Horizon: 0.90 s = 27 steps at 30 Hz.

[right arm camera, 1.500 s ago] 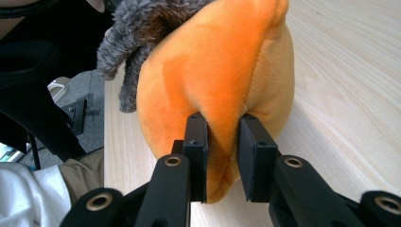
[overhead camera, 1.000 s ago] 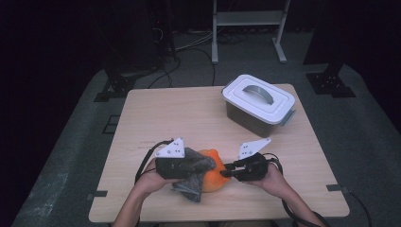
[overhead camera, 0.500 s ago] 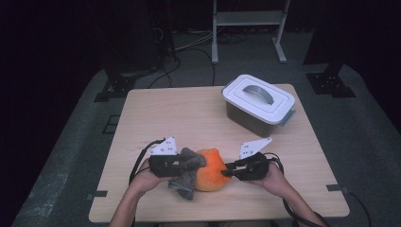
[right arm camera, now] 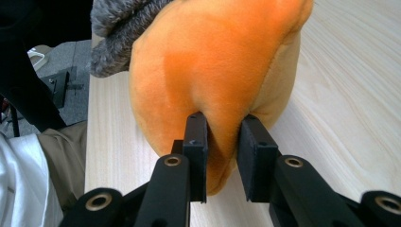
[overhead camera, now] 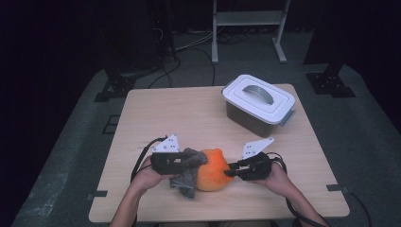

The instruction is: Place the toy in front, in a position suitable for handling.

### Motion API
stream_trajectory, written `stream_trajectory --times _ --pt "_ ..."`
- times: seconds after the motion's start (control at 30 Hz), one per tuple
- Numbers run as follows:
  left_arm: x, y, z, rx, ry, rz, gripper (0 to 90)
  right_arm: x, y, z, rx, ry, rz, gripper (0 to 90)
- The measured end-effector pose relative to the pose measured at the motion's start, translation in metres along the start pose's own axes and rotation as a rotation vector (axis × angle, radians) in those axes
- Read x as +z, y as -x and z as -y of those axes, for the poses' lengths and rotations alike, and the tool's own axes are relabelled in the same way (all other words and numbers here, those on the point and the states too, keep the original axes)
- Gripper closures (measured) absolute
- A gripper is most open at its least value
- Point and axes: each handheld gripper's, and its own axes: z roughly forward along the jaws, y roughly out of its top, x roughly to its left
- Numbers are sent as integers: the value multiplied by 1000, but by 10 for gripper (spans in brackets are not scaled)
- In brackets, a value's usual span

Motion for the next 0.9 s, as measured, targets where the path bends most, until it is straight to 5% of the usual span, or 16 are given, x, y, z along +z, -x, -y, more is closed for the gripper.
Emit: stream_trajectory --times 0.2,0.37,0.5,0.6,0.77,0.9 --pt "8 7 7 -17 23 56 727 -4 5 -4 79 29 -47 391" --pt "15 21 1 25 -1 112 726 -1 4 -13 115 36 -96 303" --pt "15 23 -1 25 7 119 726 3 2 -10 93 14 -100 422" --pt "11 20 -9 25 31 111 726 -2 -1 -11 34 14 -71 521" --pt "12 16 -27 48 29 90 725 -6 -12 -18 -134 6 -55 548" --pt "17 12 -23 43 -6 89 725 -10 -10 -16 -171 -10 -44 554"
